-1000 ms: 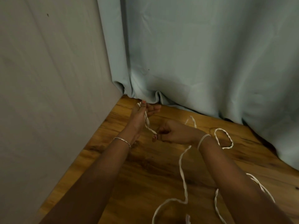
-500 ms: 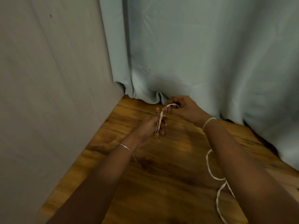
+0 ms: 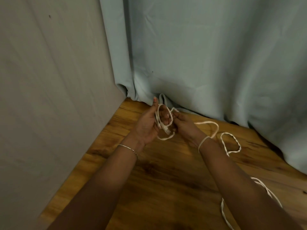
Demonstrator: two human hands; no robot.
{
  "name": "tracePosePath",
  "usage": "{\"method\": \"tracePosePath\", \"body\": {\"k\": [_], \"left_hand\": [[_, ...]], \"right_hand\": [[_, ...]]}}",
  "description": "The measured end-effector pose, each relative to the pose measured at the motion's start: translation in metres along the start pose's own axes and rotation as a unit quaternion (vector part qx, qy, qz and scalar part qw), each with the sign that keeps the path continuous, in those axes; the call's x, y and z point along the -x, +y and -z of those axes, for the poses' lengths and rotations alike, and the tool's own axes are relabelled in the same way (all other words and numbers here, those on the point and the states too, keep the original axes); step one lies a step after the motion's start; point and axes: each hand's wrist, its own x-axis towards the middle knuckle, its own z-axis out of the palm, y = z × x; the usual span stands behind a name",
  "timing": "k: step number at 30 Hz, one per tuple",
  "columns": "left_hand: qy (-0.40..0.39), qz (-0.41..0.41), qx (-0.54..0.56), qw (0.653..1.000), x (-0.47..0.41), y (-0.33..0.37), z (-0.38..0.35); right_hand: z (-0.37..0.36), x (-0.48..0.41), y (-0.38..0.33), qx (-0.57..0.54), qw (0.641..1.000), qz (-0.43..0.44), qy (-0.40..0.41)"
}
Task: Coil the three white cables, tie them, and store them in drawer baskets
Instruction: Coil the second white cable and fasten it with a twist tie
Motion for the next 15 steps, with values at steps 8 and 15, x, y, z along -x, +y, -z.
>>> {"method": "tracePosePath", "body": {"k": [8,15], "left_hand": [[0.051,-0.078,0.036,0.995,-0.009,0.009,0.001],[0.069,-0.09,-0.12,0.986,-0.013,-0.002,-0.006]], "right_hand": [[-0.003,0.017,-0.002,0.188,0.968,-0.057,-0.158],[-0.005,0.014,-0.02,0.402,0.892,-0.006,-0.207]]}}
